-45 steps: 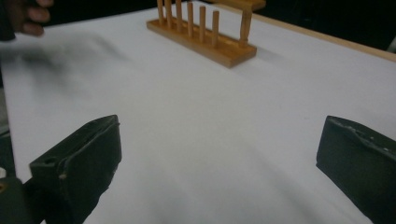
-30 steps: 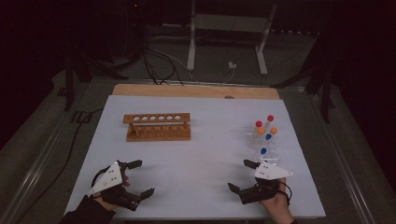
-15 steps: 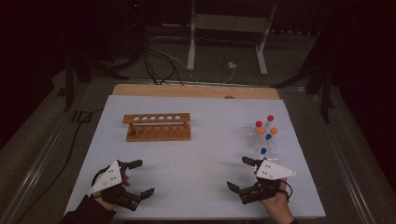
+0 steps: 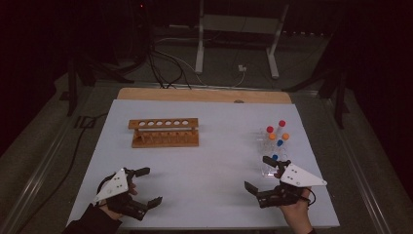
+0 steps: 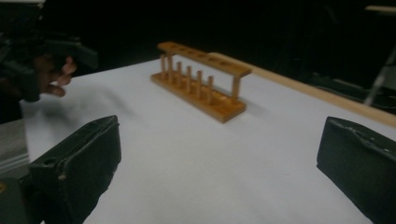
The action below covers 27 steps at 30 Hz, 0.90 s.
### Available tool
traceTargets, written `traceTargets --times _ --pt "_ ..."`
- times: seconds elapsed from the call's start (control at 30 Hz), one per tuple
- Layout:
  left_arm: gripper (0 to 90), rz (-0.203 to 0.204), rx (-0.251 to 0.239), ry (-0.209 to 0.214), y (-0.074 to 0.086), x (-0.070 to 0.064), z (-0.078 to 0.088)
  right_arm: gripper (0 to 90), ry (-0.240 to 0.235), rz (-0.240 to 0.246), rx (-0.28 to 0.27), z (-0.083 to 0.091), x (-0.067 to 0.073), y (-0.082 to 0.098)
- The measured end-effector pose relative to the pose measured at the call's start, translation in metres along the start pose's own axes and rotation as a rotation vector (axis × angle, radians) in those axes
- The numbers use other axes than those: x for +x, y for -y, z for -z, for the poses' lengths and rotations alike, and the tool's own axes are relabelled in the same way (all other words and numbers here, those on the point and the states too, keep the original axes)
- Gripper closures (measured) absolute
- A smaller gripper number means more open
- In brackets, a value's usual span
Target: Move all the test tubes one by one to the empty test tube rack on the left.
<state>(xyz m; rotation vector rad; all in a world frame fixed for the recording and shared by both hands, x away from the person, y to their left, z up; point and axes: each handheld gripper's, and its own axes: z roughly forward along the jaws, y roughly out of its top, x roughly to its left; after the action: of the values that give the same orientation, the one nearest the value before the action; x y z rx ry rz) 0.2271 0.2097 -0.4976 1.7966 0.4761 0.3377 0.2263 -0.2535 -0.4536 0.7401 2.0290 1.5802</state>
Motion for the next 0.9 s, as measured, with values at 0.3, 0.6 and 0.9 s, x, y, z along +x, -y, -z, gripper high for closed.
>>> traceTargets --times 0.3,0.6,0.9 --pt "0.4 0.001 -0.006 0.006 0.0 0.0 0.0 0.0 0.126 -0.032 -0.012 0.01 -0.01 0.001" --pt "0.4 0.003 -0.007 0.009 0.0 0.0 0.0 0.0 0.208 -0.065 -0.015 0.016 -0.02 0.007" --pt "0.4 0.004 -0.013 0.012 -0.001 -0.001 0.0 0.0 0.322 -0.119 0.027 0.014 -0.027 0.012"
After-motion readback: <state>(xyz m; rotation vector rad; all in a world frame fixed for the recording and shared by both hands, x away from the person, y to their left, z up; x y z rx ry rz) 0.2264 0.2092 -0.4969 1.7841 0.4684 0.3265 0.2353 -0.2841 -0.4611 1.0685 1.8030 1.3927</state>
